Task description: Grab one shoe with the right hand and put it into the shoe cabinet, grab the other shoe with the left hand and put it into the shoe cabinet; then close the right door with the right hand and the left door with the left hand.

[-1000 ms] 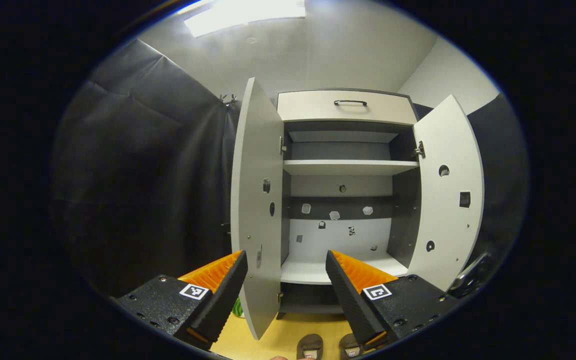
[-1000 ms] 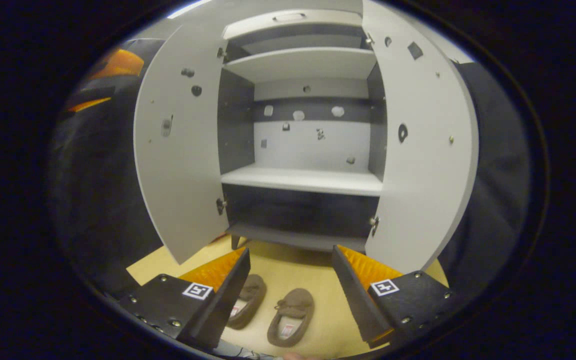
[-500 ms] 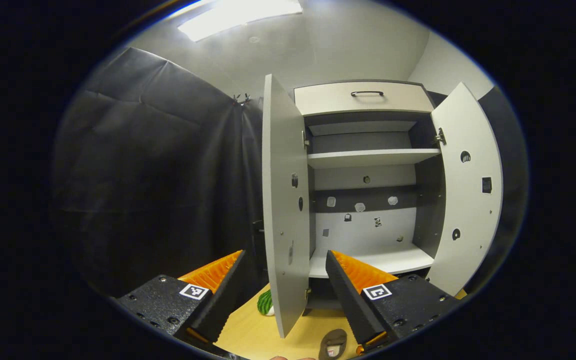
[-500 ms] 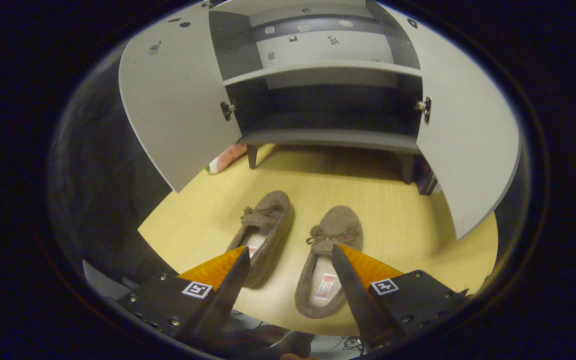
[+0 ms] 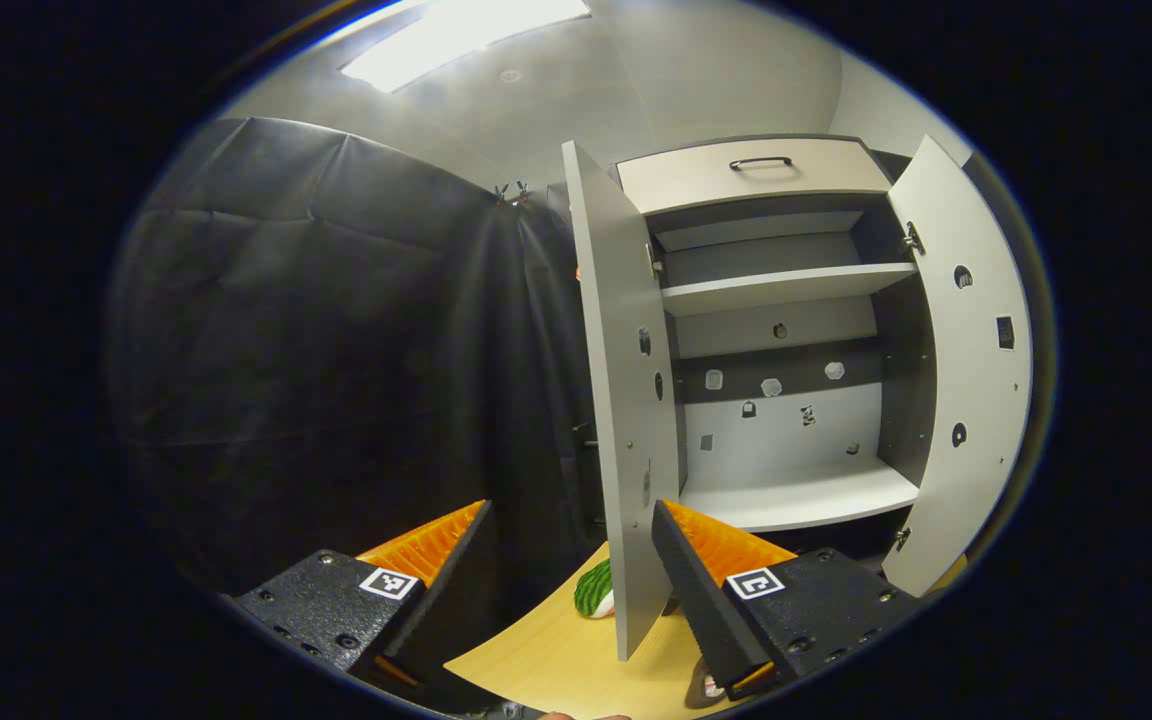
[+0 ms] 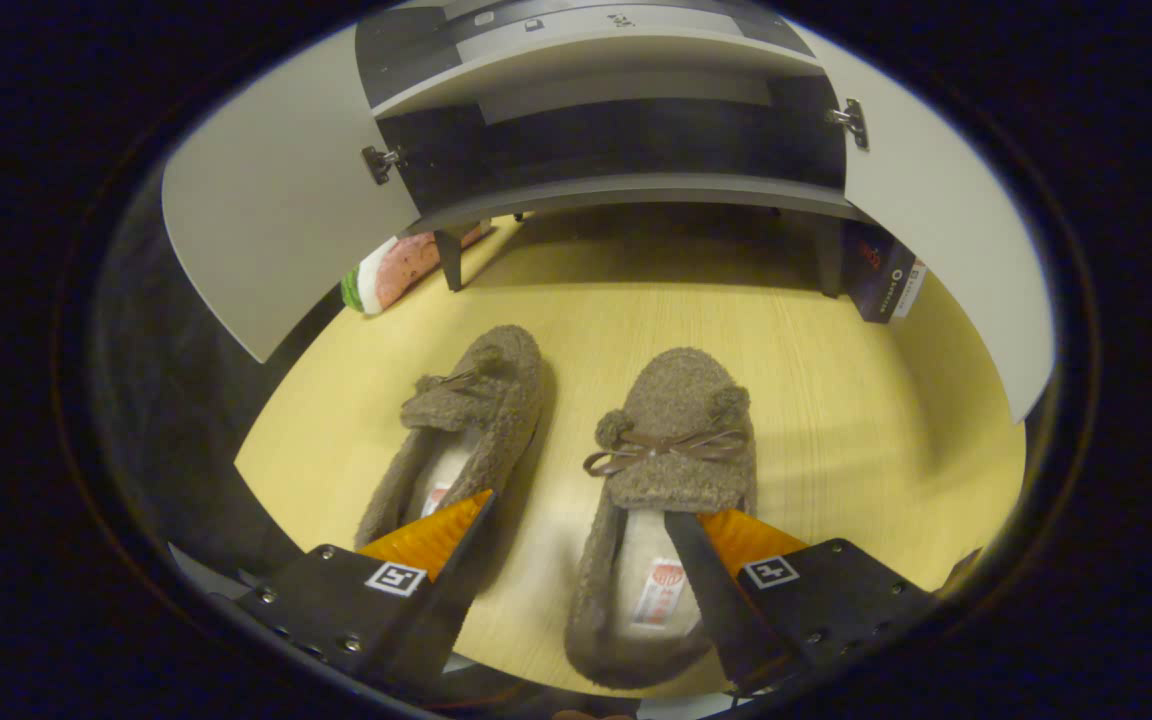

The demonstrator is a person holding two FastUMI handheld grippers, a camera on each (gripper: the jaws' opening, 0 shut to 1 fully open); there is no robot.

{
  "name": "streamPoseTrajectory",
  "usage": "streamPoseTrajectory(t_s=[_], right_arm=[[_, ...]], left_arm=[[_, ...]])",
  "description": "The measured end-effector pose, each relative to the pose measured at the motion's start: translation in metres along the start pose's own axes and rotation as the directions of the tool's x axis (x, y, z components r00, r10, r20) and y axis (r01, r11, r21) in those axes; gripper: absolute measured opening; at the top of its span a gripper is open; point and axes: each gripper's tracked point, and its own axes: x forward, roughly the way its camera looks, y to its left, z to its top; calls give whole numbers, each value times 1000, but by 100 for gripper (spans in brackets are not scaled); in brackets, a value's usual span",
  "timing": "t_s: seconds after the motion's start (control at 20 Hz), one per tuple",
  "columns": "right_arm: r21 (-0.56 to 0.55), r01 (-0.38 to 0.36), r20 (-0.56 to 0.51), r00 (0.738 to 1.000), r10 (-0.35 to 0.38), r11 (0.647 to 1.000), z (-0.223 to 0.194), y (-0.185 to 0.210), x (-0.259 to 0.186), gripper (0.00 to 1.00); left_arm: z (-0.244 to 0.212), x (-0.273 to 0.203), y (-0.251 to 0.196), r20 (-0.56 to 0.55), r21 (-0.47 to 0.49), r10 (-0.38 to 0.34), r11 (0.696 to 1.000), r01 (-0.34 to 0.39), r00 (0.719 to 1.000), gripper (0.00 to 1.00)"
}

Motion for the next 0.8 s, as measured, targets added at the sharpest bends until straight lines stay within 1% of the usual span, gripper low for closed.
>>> streamPoseTrajectory(t_s=[0.05,0.1,0.15,0.2,0.3,0.4,0.45,0.5,0.55,0.65,0.75,0.8], right_arm=[[-11,17,2,1000,-17,1000,0,0,5,99],[-26,39,6,999,-39,999,0,-4,11,91],[-40,59,0,998,-59,997,-2,-8,15,90],[-55,78,-5,997,-79,995,-3,-12,24,90],[-97,142,5,990,-143,985,-2,-27,27,68],[-112,147,1,989,-148,983,-2,-27,26,25],[-131,136,-7,990,-138,982,-3,-24,25,26],[-140,152,-2,988,-154,978,-2,-20,13,14],[-162,150,-13,988,-154,975,-2,-24,24,2],[-159,149,-4,988,-152,976,3,-23,21,1],[-120,142,23,990,-141,983,13,-24,13,1],[-91,128,30,992,-125,988,20,-23,8,0]], left_arm=[[0,-2,4,-3,1,13,1000,-13,1000,96],[-2,-3,8,-8,2,27,1000,-27,1000,95],[-3,-5,11,-13,5,38,999,-38,999,94],[-6,-6,16,-19,10,50,999,-50,999,98],[-8,-9,24,-29,17,73,997,-73,997,98],[-8,-11,28,-29,13,86,996,-85,996,99],[-8,-11,30,-29,9,89,996,-89,996,99],[-9,-13,31,-30,6,90,996,-90,996,99],[-9,-13,31,-30,2,89,996,-89,996,99],[-11,-13,31,-28,-7,81,997,-82,996,99],[-12,-10,30,-33,-15,77,997,-77,997,98],[-13,-10,30,-34,-21,74,997,-75,997,99]])
